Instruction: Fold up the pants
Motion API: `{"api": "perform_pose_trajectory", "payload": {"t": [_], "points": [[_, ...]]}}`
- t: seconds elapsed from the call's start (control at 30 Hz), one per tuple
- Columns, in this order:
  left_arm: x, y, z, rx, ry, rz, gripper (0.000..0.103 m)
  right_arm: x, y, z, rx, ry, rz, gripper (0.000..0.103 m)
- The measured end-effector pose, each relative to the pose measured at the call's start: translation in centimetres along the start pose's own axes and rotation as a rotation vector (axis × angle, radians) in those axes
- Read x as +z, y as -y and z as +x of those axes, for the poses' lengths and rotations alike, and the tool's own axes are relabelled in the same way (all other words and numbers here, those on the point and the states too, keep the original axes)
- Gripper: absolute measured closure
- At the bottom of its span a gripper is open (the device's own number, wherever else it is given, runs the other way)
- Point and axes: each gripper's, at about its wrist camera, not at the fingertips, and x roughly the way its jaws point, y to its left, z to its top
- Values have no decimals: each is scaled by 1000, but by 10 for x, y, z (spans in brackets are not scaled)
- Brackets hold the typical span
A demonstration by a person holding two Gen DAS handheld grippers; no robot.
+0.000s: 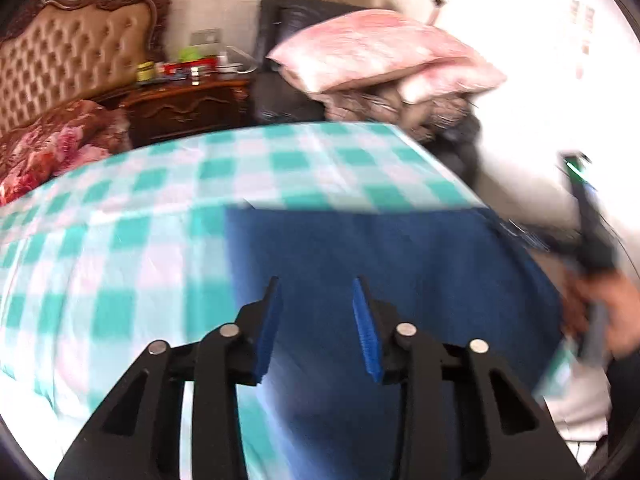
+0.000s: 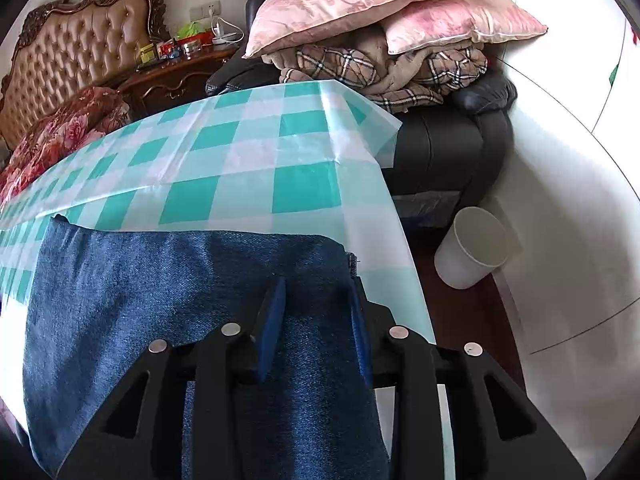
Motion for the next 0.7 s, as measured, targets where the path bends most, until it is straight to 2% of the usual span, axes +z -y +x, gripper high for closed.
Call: {"api": "perform_pose_trajectory", "payload": {"t": [0.07,0.17,0.23,0.3,0.37,0.5,0.6,0.63,0.7], "points": [[17,-11,35,16,-47,21,77,-1,4,1,12,0,18,72],[28,-26,80,93,-120,38,77,-4,8,2,25,-1,29,71],[33,-39,96,92,-138,-4,74,-4,7,2,22,2,26,71],[37,-45,87,78,-108,-35,76,-5,7,2,18,2,22,71],[33,-39,63,33,-64,-32,76,-4,8,2,18,1,25,68],[-3,-13,12,-46,-40,-31,76,-1,11,2,18,-12,43,61],[-49,14,-14,-75,-73,20,75,1,12,-12,-10,-9,58,62],[-60,19,-15,-70,-88,32,75,1,8,-29,-46,27,54,61],[-84,27,-8,-37,-143,64,75,-4,-3,-62,-22,98,30,61]]}}
